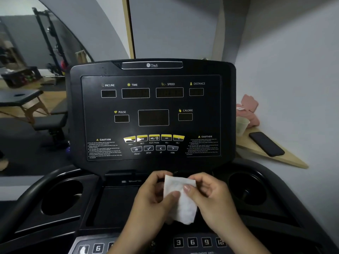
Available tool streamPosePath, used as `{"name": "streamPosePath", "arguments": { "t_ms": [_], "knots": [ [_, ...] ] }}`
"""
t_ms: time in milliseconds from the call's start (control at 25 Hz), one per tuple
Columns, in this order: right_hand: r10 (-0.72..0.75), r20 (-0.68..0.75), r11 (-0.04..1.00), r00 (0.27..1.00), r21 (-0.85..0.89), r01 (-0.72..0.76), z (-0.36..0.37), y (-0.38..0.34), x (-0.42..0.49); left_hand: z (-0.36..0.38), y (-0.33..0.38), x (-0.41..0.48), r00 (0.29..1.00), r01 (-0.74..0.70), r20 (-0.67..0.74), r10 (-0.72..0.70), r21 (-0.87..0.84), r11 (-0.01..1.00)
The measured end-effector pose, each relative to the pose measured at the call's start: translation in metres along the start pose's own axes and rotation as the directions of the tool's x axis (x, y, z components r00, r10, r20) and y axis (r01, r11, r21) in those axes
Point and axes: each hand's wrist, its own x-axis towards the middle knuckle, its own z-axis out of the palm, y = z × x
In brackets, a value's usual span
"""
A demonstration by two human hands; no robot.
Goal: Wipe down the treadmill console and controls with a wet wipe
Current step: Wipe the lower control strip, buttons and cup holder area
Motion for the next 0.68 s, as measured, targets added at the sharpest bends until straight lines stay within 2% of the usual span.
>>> {"name": "streamPosePath", "arguments": {
  "t_ms": [160,240,360,520,560,680],
  "knots": [
    [-0.024,0.024,1.0,0.999,0.007,0.024,0.006,-0.004,0.005,-0.01,0.003,-0.002,1.0,0.002,0.001,-0.001,-0.157,0.988],
    [-0.043,-0.02,0.999,0.999,-0.02,0.043,0.008,-0.003,0.009,-0.018,0.004,-0.002,0.996,0.019,0.085,0.003,-0.266,0.964],
    [-0.035,0.023,0.999,0.999,-0.036,0.036,0.008,-0.013,0.012,-0.027,0.004,0.0,0.979,0.01,0.201,0.032,-0.206,0.978],
    [-0.075,0.062,0.994,0.995,-0.072,0.079,0.006,-0.03,0.015,-0.038,-0.001,0.006,0.976,-0.166,0.142,0.163,0.011,0.986],
    [-0.065,0.061,0.996,0.996,-0.054,0.068,0.006,-0.032,0.016,-0.041,-0.003,0.009,0.976,-0.185,0.118,0.181,0.02,0.983],
    [-0.032,0.115,0.996,0.993,-0.075,0.04,0.008,-0.035,0.018,-0.048,-0.004,0.014,0.979,-0.137,0.124,0.161,-0.18,0.974]
  ]
}}
